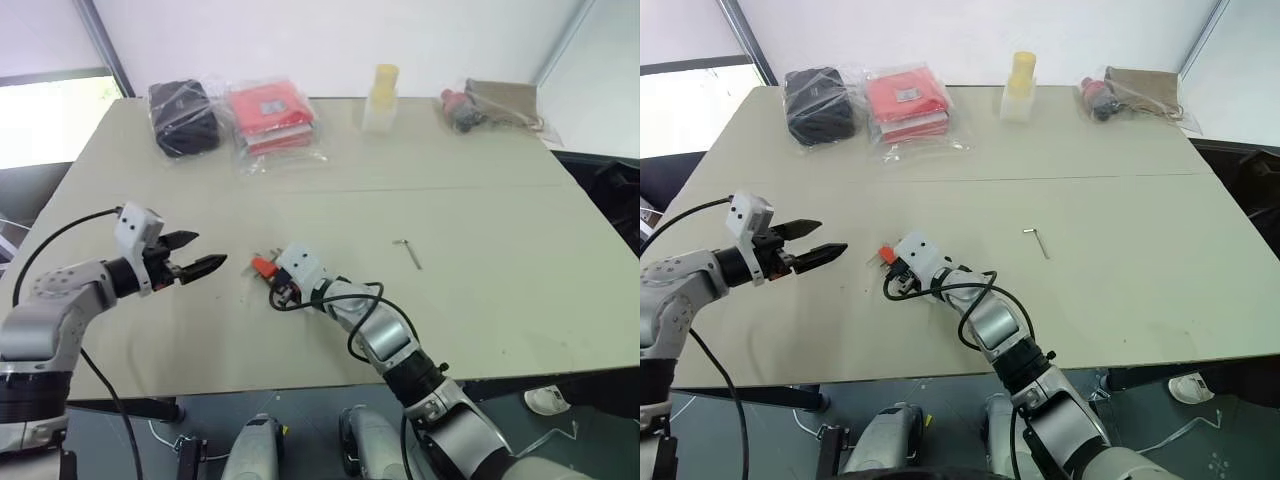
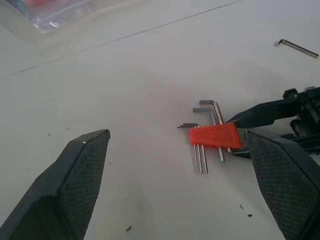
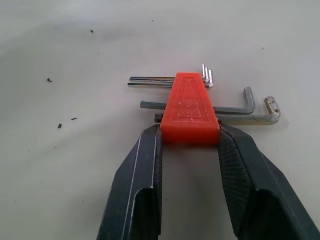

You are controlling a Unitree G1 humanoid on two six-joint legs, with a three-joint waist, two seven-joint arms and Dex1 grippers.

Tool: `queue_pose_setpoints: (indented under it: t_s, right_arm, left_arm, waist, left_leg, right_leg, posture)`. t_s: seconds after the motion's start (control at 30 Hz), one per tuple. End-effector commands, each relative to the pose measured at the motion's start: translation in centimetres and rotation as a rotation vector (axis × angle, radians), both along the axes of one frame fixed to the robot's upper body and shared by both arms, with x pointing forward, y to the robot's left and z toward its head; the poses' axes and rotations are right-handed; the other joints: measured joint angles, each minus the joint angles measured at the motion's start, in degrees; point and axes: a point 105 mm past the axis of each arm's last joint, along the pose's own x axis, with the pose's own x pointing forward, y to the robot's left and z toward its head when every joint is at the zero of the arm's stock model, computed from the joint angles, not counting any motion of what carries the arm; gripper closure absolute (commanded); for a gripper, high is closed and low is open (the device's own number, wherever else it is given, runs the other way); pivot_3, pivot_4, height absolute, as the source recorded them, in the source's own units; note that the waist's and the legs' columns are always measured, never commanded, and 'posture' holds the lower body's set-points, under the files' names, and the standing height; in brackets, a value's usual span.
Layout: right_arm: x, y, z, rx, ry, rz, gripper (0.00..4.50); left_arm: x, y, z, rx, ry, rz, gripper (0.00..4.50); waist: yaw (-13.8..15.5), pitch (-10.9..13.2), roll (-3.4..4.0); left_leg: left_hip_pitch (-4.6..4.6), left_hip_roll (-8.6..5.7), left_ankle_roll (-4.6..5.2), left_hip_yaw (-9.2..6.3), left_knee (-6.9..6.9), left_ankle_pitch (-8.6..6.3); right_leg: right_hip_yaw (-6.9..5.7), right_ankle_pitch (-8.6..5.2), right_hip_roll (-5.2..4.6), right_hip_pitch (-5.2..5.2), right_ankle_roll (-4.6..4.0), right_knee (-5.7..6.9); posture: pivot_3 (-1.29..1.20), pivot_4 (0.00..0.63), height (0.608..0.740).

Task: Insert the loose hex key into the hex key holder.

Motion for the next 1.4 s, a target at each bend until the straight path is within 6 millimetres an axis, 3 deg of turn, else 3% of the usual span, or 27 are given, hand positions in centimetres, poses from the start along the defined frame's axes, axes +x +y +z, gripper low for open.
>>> queue_pose_setpoints:
  t_s: [0.03, 0.1, 0.3, 0.4, 0.5, 0.6, 0.73, 0.83, 1.03, 1.4]
  right_arm:
    - [1.0, -2.2, 4.1, -0.061, -0.262, 0.058, 3.51]
    - [1.6, -4.9, 8.0, -0.193, -0.559, 0.133, 3.51]
    - [3.1, -10.9, 14.5, -0.597, -1.094, 0.212, 3.51]
    - [3.2, -12.4, 17.6, -0.721, -1.304, 0.228, 3.51]
    - [2.1, -12.4, 18.8, -0.809, -1.495, 0.321, 3.51]
    - [1.3, -12.9, 19.3, -0.802, -1.567, 0.375, 3.51]
    - [1.8, -15.1, 18.6, -0.856, -1.539, 0.379, 3.51]
    - [1.1, -15.1, 18.4, -0.823, -1.555, 0.386, 3.51]
    - [0.7, -15.6, 18.8, -0.8, -1.574, 0.356, 3.51]
    - [0.3, -15.0, 18.8, -0.785, -1.576, 0.346, 3.51]
  left_arm:
    - [0.1, -0.6, 1.3, 0.006, -0.058, -0.049, 0.0]
    - [0.7, -1.1, 1.5, 0.014, -0.066, -0.092, 0.0]
    - [3.4, -3.4, 2.2, 0.013, -0.118, -0.197, 0.0]
    - [4.7, -5.9, 3.1, -0.023, -0.152, -0.285, 0.0]
    - [5.4, -7.9, 4.3, -0.077, -0.171, -0.357, 0.0]
    - [5.9, -9.5, 5.4, -0.11, -0.189, -0.418, 0.0]
    - [6.6, -12.0, 8.1, -0.228, -0.216, -0.504, 0.0]
    - [5.8, -13.5, 9.3, -0.271, -0.205, -0.618, 0.0]
    - [4.8, -15.3, 9.1, -0.233, -0.17, -0.77, 0.0]
    - [6.0, -18.0, 9.2, -0.252, -0.19, -0.807, 0.0]
  waist:
    - [0.4, 0.0, 0.05]
    - [0.8, 0.1, 0.08]
    - [1.3, 0.2, 0.22]
    - [1.3, 0.2, 0.22]
    - [1.1, 0.3, 0.24]
    - [1.2, 0.3, 0.24]
    - [1.7, 0.3, 0.22]
    - [1.5, 0.3, 0.23]
    - [1.0, 0.3, 0.26]
    - [1.5, 0.3, 0.26]
  left_leg:
    - [-0.02, -0.01, 0.0, 0.0, 0.01, 0.0]
    - [-0.09, -0.05, 0.0, 0.01, 0.08, 0.0]
    - [-0.31, -0.04, 0.14, 0.05, 0.25, -0.08]
    - [-0.36, 0.0, 0.22, 0.08, 0.26, -0.13]
    - [-0.59, 0.01, 0.35, 0.15, 0.46, -0.2]
    - [-0.97, 0.0, 0.36, 0.21, 0.68, -0.21]
    - [-0.97, -0.02, 0.36, 0.22, 0.71, -0.2]
    - [-0.97, -0.04, 0.36, 0.23, 0.73, -0.2]
    - [-0.93, -0.02, 0.38, 0.23, 0.7, -0.21]
    - [-0.94, -0.04, 0.38, 0.22, 0.8, -0.21]
  right_leg:
    - [-0.01, 0.0, 0.0, -0.01, 0.0, -0.01]
    - [-0.01, -0.01, -0.03, -0.04, -0.01, -0.03]
    - [-0.01, -0.01, 0.1, -0.2, 0.04, -0.03]
    - [0.01, -0.01, 0.17, -0.25, 0.04, -0.03]
    - [0.11, 0.01, 0.19, -0.42, 0.05, 0.0]
    - [0.16, 0.02, 0.17, -0.82, 0.06, 0.19]
    - [0.18, 0.02, 0.17, -0.8, 0.06, 0.23]
    - [0.2, 0.02, 0.16, -0.78, 0.06, 0.21]
    - [0.21, 0.01, 0.19, -0.79, 0.06, 0.27]
    - [0.21, 0.01, 0.18, -0.79, 0.06, 0.39]
  posture:
    - [0.0, 0.15, 0.74]
    - [0.0, 0.15, 0.74]
    - [0.0, 0.15, 0.74]
    - [0.0, 0.15, 0.74]
    - [0.0, 0.15, 0.74]
    - [0.0, 0.15, 0.74]
    - [0.0, 0.15, 0.74]
    - [0.0, 0.15, 0.74]
    - [0.0, 0.15, 0.74]
    - [0.0, 0.15, 0.74]
